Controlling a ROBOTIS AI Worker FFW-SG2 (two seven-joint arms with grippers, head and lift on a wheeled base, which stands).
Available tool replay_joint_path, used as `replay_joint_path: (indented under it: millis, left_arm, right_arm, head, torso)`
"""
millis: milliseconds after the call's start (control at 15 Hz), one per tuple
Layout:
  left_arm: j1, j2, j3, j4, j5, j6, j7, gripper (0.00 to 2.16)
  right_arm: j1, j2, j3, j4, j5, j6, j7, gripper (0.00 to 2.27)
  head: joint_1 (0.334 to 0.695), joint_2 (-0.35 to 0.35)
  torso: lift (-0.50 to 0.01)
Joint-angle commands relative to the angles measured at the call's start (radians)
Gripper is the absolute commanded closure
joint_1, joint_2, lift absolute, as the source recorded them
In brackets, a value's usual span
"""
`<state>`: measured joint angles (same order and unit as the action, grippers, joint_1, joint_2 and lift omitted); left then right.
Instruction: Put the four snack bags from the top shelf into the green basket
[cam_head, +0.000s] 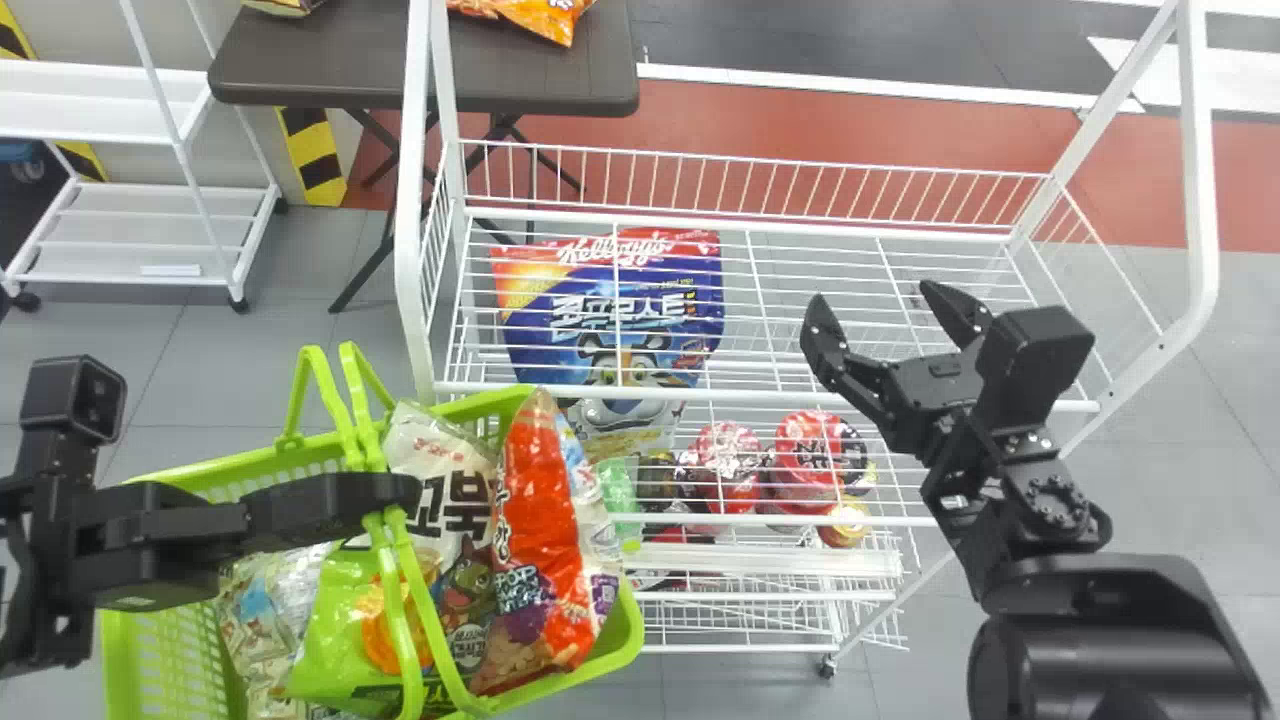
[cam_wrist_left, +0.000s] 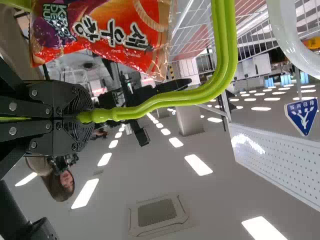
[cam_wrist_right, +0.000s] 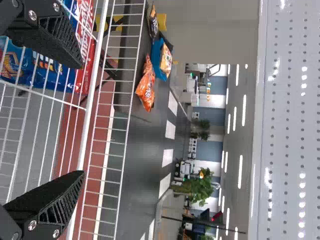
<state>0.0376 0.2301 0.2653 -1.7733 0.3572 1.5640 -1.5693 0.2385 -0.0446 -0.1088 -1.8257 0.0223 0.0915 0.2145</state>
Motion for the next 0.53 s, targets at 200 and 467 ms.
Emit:
replay_joint_path:
  millis: [200, 467]
  left_arm:
    - [0.004, 0.000, 0.000, 0.000, 0.006, 0.007, -0.011, 2.15]
    - [0.008, 0.000, 0.000, 0.000, 0.006, 0.007, -0.011, 2.15]
  right_arm:
    - [0.025, 0.002, -0.022, 0.017, -0.031, -0.025, 0.000, 0.07]
    - [0.028, 0.002, -0.022, 0.017, -0.035, -0.012, -0.011, 0.07]
  head:
    - [0.695, -0.148]
    - [0.695, -0.156]
  torso:
    - [0.000]
    - [0.000]
